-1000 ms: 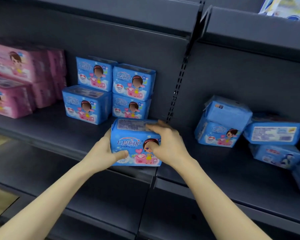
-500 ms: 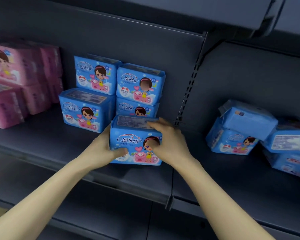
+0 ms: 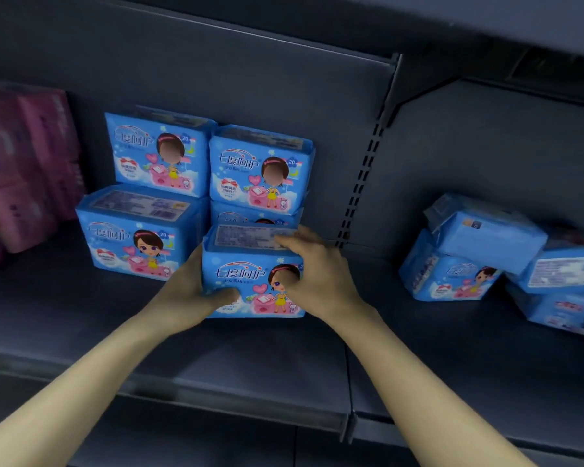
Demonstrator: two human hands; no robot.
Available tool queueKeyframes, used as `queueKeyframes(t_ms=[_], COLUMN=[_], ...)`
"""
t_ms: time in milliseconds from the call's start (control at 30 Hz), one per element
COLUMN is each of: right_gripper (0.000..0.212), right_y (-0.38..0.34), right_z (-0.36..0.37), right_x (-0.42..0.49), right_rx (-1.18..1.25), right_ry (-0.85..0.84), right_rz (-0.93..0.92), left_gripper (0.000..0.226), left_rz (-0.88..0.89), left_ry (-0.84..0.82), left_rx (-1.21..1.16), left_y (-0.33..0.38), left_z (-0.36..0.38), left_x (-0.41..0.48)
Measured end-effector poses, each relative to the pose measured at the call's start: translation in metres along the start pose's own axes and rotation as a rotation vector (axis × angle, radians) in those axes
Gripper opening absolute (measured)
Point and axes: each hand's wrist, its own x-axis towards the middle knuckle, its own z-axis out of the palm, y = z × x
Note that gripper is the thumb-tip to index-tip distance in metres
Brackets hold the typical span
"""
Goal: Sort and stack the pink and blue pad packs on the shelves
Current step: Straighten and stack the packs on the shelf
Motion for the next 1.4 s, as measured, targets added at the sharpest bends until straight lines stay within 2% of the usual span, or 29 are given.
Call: queueKeyframes(t_ms=[467,700,900,1100,1400], right_gripper=[0.049,0.051,0.049,0.048,0.048], right_y=[-0.002,-0.005,-0.008,-0.01,-0.009], right_z=[0.022,0.026,0.029,0.035,0.046], right_x=[0.013,0.012,0.014,0.019,0.025], right_rx=[-0.064,-0.109,-0.105,-0.112,-0.115], right_ry=[0.027,0.021,0.043,0.075,0.133], right_rz=[0.04,0.07,0.081,0.079,0.076], left_gripper=[0.07,0.06,0.048,0.027,0.029], left_rz=[-0.018,0.024,0.082,0.171,0.173], left_ry=[0.049,0.157,0.171,0.238,0.27], left_rx=[0.111,0.231,0.346,0.51,0.647], left_y=[-0.015,-0.013,-0.02,-0.025,-0.025], left_z=[-0.006,-0.008,-0.015,-0.023,-0.028], left_x=[0.015,0.015,0.015,0.017,0.027])
